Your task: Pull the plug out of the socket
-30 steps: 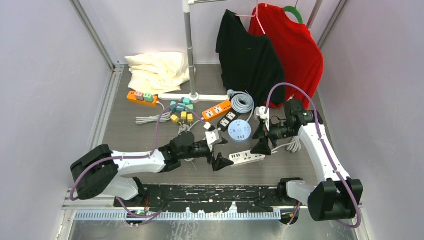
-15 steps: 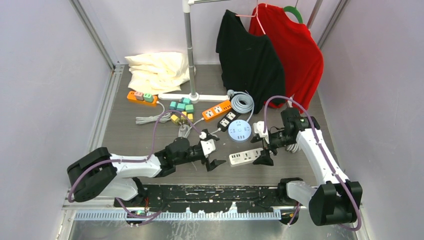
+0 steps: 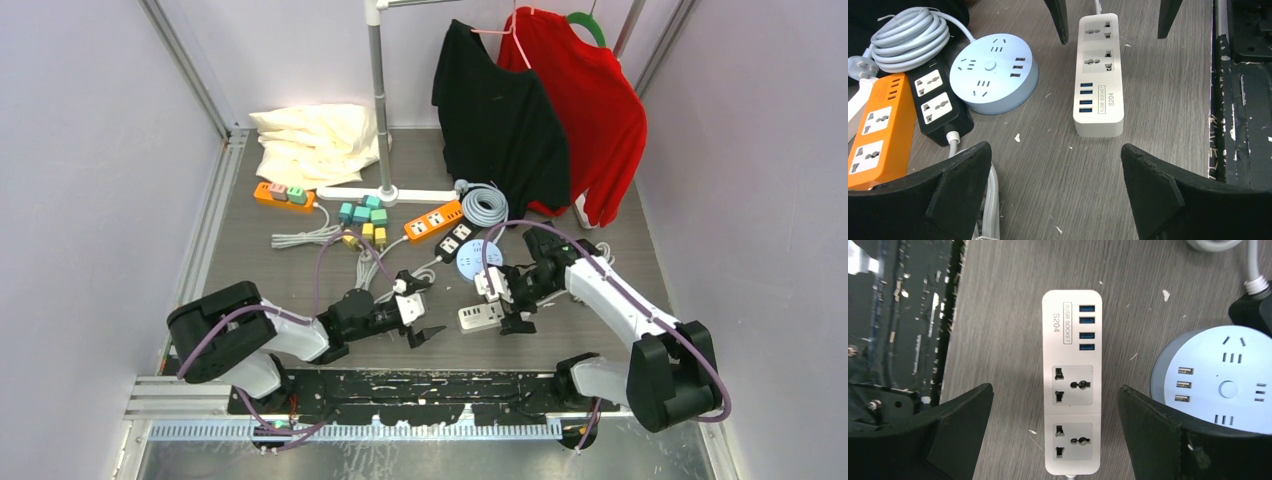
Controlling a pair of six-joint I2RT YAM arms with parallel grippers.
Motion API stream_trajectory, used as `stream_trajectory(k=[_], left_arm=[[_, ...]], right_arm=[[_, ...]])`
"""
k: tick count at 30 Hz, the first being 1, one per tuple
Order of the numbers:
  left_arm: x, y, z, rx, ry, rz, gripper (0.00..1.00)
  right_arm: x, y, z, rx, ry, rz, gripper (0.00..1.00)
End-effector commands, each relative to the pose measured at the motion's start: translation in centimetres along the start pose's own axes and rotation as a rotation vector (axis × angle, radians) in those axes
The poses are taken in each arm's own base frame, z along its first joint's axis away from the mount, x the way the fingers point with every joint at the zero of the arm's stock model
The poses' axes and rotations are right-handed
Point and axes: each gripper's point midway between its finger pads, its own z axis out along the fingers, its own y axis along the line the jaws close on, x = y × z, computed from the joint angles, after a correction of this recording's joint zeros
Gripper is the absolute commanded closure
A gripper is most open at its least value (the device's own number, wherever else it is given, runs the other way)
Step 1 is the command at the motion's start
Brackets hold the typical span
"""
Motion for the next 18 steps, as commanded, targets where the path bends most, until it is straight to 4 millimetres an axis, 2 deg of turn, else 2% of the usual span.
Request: stream_trajectory(k=[1, 9, 18], left_arm=[[-3.8, 1.1, 0.6, -0.038, -0.164, 0.068, 0.01], [-3.6, 0.8, 0.8, -0.023, -0.16, 0.072, 0.01], [-3.7, 0.8, 0.8, -0.019, -0.162, 0.073, 0.01]], right_arm=[[1.3, -2.4, 0.7, 0.092, 0.07, 0.007, 0.02], [2.9, -2.7, 2.1, 0.074, 0.159, 0.034, 0.16], [4.0, -2.1, 3.0, 0.038, 0.215, 0.019, 0.23]])
